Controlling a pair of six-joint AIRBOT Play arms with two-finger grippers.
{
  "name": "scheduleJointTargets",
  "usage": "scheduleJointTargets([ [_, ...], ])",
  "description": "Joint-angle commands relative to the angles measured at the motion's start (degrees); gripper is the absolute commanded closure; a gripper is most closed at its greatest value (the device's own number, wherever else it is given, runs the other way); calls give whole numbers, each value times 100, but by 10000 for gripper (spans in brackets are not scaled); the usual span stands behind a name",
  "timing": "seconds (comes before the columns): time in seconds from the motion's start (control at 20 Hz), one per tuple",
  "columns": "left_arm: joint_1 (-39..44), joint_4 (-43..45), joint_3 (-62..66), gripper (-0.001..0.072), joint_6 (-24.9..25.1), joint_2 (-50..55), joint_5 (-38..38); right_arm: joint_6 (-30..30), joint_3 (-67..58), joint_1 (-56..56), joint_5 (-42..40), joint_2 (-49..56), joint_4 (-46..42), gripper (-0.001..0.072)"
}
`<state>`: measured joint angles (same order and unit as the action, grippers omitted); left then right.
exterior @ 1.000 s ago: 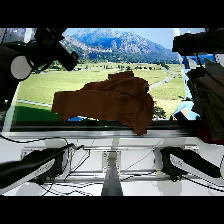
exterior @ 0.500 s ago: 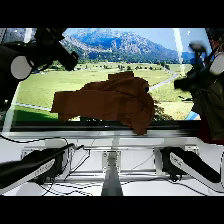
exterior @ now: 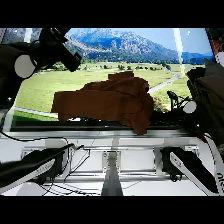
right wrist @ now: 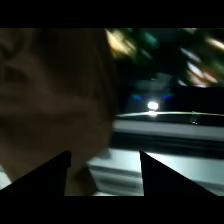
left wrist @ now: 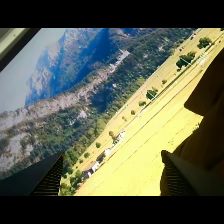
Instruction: Fold the clothes and pants, and hang the long-sleeved shirts on hangers.
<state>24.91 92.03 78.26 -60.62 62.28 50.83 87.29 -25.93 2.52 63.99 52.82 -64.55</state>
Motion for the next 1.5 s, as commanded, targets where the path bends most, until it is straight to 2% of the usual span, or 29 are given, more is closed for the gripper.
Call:
scheduleJointTargets([
  [0.0,0,-76,4,-13,-2,15,48,48,367,4,-857,247,883,225],
  [0.15,-2,-74,4,-13,-2,33,111,42,367,4,-898,710,885,227],
  [0.2,-2,-72,4,-13,-2,33,129,-11,361,4,-973,848,903,330],
  [0.25,-2,-61,4,-13,-2,33,210,-101,330,4,-1045,911,929,546],
  [0.3,-4,-46,4,-13,0,33,356,-160,240,4,-1108,918,929,682],
  [0.35,-24,35,4,-13,0,33,468,-319,81,4,-1106,905,925,689],
  [0.4,-96,208,4,17,-4,33,584,-566,-149,4,-1082,852,916,689],
  [0.45,-249,339,4,80,-31,33,732,-651,-400,4,-1069,789,852,689],
  [0.5,-494,380,0,95,-129,35,944,-649,-706,4,-1045,704,717,689],
  [0.65,-1757,267,-216,95,-793,76,1799,-649,-1506,4,-1045,450,304,689],
  [0.85,-3803,-1222,-1596,95,-841,74,2422,-654,-1851,4,-1095,402,278,689],
  [1.0,-4959,-2603,-2900,95,-409,168,2402,-660,-1851,-7,-1095,402,280,688],
  [1.1,-5364,-3152,-3427,95,-83,343,2371,-660,-1851,-7,-1093,402,280,688],
  [1.45,-5499,-3425,-3987,93,286,1335,1633,-658,-1851,-7,-1084,402,291,688],
])
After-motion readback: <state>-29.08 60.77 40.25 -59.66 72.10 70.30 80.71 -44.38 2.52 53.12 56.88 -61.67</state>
